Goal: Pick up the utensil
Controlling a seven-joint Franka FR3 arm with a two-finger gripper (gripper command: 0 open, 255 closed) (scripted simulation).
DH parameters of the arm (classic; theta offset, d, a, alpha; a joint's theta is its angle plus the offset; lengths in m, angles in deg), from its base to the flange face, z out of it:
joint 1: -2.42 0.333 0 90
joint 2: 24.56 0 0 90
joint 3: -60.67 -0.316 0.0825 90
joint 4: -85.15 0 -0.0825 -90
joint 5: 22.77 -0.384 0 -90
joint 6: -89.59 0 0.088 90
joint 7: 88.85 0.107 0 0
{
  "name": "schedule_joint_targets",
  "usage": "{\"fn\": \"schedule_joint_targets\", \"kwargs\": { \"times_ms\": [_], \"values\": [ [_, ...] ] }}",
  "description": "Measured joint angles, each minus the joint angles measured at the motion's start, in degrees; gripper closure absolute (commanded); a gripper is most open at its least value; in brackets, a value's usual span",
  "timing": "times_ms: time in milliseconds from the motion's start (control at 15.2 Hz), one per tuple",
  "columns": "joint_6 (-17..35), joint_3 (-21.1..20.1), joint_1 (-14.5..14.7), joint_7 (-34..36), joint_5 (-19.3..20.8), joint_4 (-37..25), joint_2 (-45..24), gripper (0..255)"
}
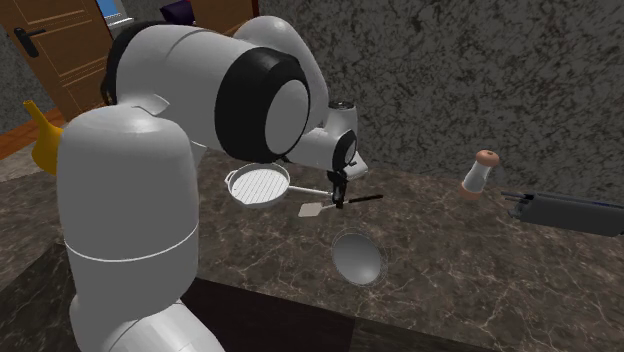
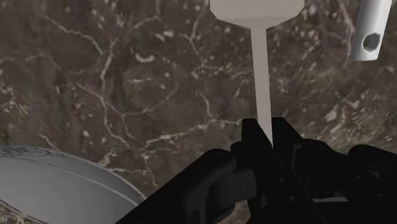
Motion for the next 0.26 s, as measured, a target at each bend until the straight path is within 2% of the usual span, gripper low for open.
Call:
{"fn": "schedule_joint_targets", "kwargs": {
  "times_ms": [264],
  "values": [
    [-2.3,-0.3,-0.2,-0.5,-0.6,-0.2,2.1,255]
  ]
}}
